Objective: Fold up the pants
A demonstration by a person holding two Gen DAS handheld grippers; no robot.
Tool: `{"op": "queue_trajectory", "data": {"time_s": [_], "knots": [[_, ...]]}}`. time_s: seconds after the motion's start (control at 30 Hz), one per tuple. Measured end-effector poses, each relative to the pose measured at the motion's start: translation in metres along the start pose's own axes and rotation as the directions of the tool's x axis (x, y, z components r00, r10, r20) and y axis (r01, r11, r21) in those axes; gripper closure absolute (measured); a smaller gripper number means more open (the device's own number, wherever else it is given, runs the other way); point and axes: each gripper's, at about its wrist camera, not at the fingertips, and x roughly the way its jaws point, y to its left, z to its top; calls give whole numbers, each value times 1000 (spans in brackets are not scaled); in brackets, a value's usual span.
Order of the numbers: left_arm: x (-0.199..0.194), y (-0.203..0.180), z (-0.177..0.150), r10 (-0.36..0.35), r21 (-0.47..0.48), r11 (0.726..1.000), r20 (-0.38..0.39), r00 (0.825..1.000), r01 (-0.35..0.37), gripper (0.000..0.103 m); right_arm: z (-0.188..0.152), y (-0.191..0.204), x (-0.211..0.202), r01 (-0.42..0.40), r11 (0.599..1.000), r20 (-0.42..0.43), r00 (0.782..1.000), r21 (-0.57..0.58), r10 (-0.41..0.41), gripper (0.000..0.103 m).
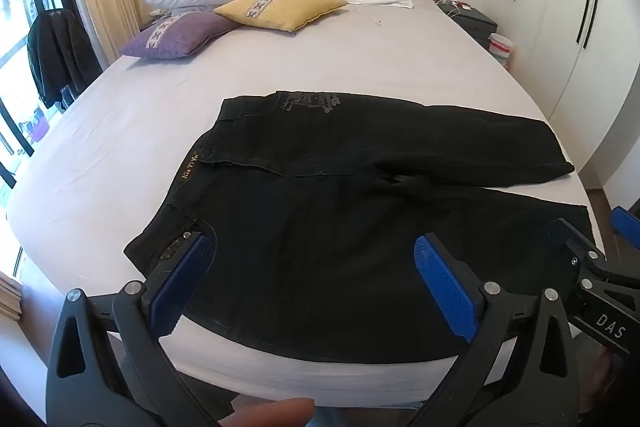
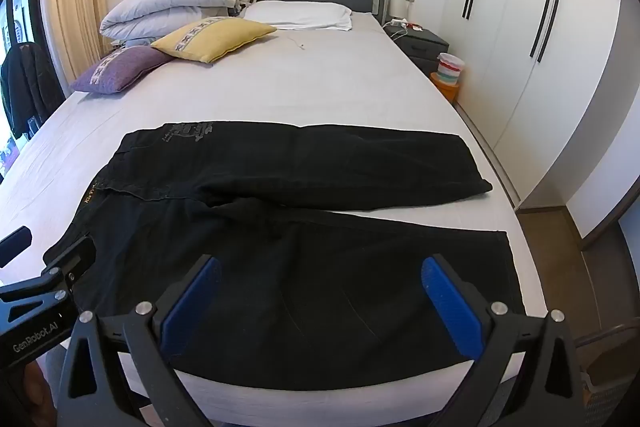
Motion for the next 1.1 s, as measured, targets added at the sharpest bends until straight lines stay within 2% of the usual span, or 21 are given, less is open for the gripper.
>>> {"op": "queue_trajectory", "data": {"time_s": [0.23, 0.27, 0.37, 0.43, 1.1], "knots": [[0, 10, 0, -20, -14, 1000, -2, 1000, 20, 0, -2, -1, 2, 1, 1000, -2, 1000, 0, -1, 0], [1, 12, -3, 11, -12, 1000, 1, 1000, -11, 0, -2, -1, 2, 2, 1000, -2, 1000, -1, -2, 0], [1, 20, -4, 7, -17, 1000, 1, 1000, -7, 0, -2, -1, 2, 3, 1000, -1, 1000, -3, -3, 0], [4, 5, -2, 29, -5, 1000, -5, 1000, -29, 0, -2, -2, 1, 4, 1000, 0, 1000, -3, -4, 0], [6, 4, -9, 31, -3, 1000, -16, 999, -31, 0, -5, -4, 7, 6, 1000, -7, 1000, 4, -6, 0]]}}
